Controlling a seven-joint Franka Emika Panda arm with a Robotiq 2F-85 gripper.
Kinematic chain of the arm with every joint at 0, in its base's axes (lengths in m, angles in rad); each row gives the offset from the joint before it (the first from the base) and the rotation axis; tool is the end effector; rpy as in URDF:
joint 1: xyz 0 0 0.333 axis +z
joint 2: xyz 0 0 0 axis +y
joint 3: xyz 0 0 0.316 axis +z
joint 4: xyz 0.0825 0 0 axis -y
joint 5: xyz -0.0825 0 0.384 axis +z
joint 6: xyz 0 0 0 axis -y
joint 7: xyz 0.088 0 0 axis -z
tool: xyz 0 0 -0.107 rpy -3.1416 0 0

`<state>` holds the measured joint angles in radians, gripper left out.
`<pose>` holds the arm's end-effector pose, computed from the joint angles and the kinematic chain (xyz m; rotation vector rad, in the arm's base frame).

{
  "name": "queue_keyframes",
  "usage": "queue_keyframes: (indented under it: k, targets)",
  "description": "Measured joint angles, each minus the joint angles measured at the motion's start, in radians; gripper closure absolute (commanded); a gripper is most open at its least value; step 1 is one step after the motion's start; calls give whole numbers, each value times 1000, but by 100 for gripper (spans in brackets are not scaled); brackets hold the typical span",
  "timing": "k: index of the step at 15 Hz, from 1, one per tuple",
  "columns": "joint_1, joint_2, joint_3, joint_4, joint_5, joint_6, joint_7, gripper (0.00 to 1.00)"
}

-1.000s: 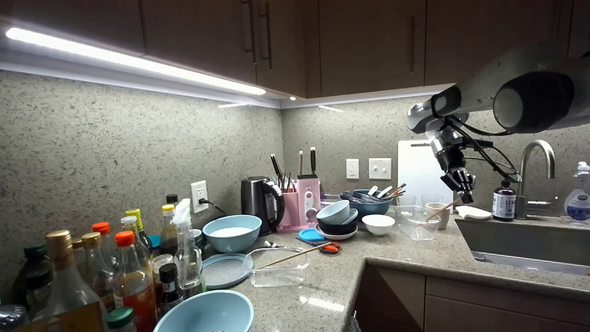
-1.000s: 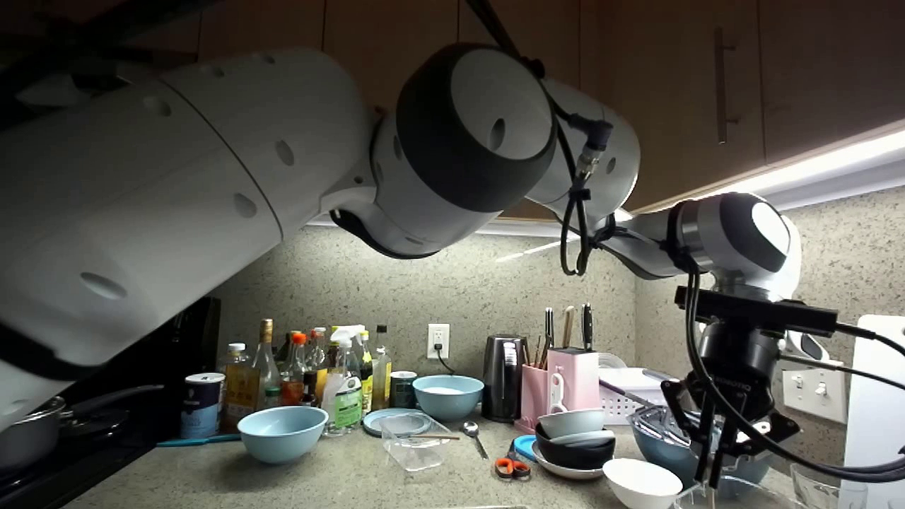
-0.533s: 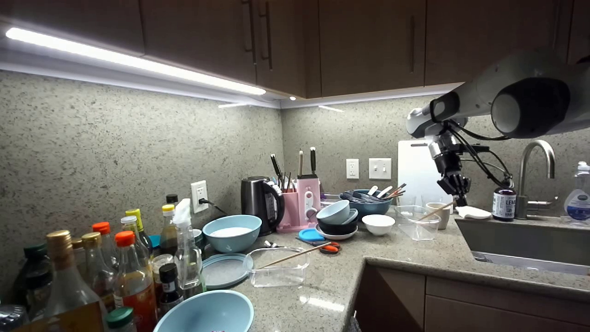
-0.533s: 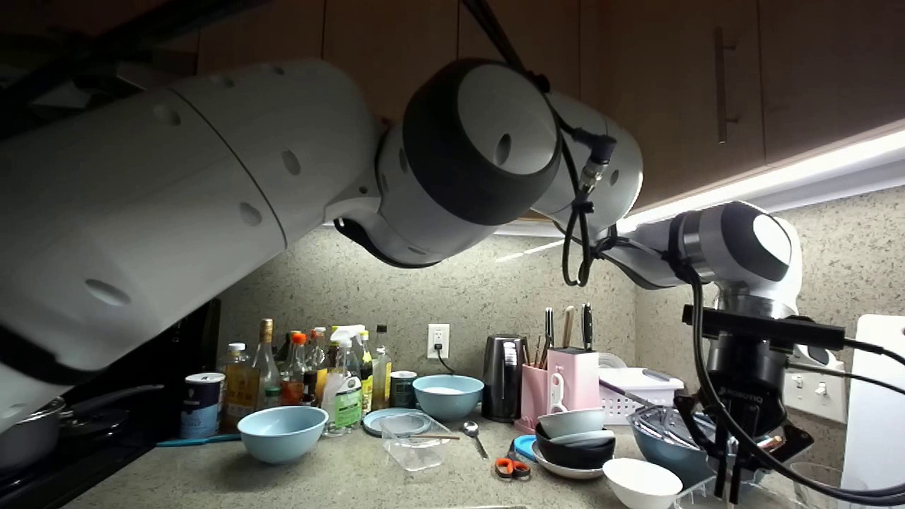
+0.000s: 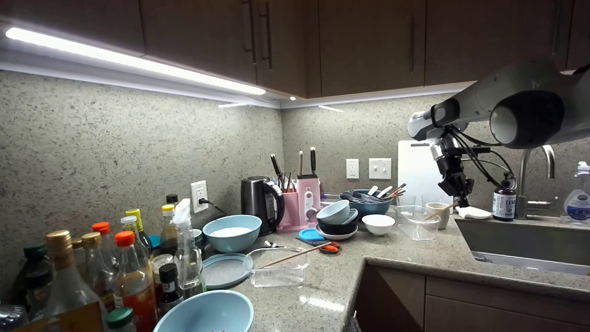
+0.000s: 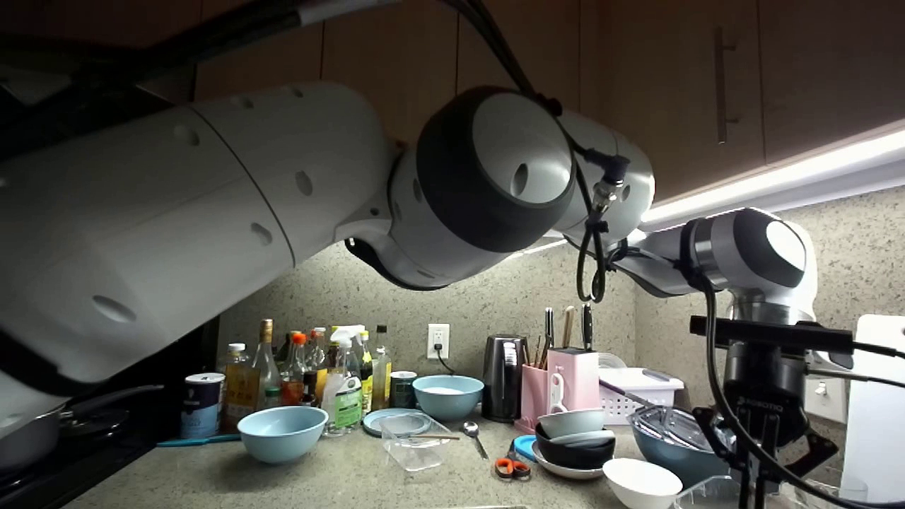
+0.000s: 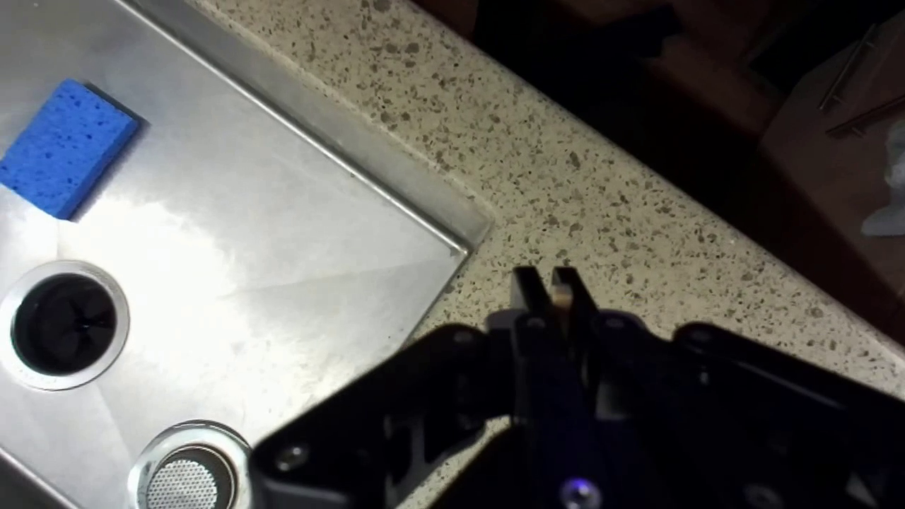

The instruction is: Stir in the clear bowl with the chopstick

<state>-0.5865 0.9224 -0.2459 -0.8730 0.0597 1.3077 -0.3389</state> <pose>0.5392 -0.4806 0.3267 -2.8589 0.6445 0.7053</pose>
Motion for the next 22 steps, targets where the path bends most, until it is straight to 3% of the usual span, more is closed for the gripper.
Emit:
queue_keyframes:
  k: [9,17,22]
  targets:
    - [1,44,-29,132,-7,9,-7,98]
    - [57,104,-27,216,-97,-7,-309,98]
    - [118,109,-38,218,-184,-103,-379,98]
